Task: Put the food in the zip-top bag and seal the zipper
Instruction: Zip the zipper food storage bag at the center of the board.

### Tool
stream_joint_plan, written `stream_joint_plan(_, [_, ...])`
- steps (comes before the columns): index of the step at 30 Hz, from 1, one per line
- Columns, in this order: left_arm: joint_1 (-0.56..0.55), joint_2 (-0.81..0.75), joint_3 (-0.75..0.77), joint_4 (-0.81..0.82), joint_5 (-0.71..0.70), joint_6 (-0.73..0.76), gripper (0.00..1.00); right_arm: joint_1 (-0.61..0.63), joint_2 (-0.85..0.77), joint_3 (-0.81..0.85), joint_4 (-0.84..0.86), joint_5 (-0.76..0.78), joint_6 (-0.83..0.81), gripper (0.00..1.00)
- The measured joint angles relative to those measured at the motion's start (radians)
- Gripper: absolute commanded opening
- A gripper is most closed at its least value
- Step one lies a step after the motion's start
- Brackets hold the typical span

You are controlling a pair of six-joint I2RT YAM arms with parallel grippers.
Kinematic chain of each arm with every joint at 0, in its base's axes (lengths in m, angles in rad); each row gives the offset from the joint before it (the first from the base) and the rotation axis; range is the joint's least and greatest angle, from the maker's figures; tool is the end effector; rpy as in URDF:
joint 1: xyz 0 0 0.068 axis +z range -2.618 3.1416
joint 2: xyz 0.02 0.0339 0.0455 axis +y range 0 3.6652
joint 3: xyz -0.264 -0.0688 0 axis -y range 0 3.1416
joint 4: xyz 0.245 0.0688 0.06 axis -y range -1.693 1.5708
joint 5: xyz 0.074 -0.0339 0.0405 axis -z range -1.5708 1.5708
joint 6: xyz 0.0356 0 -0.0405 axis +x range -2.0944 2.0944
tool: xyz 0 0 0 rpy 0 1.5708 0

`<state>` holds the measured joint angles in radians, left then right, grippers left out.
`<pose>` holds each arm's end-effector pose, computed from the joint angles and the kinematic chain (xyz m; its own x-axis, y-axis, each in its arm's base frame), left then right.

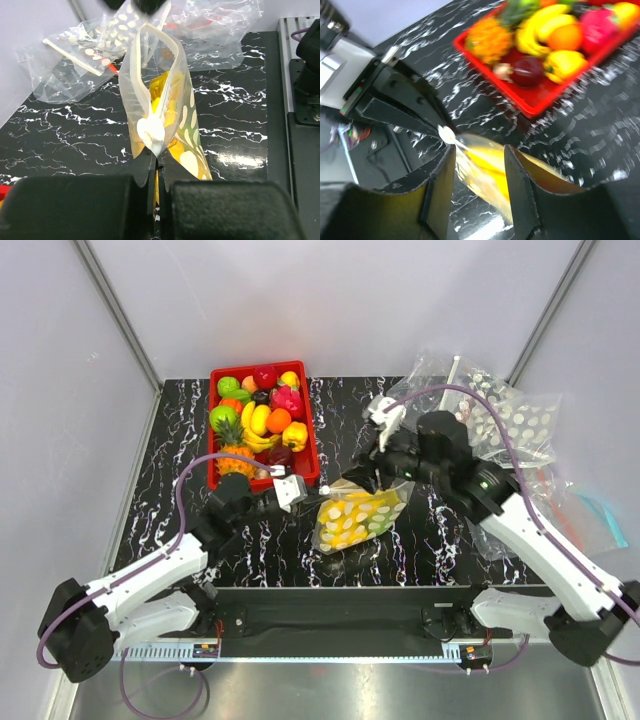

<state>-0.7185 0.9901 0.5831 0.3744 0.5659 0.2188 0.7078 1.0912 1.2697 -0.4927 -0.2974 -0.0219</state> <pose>0.1590 -0.1644 0.2889 0.1842 0.0823 -0.9794 0.9415 0.2713 0.1999 0.1690 0.1584 0.4169 -0.2165 -0.2128 -0.9528 -0.8383 0.5407 0.0697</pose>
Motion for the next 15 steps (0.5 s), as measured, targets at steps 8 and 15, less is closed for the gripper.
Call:
stream_joint_plan(8, [0.005, -0.027, 0.000, -0.006, 0.022, 0.007, 0.00, 0.000, 0.168, 0.073, -0.063, -0.285, -0.204, 0.73])
stream_joint_plan(15, [0.007, -0.031, 0.008, -0.021, 0.031, 0.010, 0.00, 0.000, 0.162, 0.065, -0.066, -0.379, -0.292, 0.74])
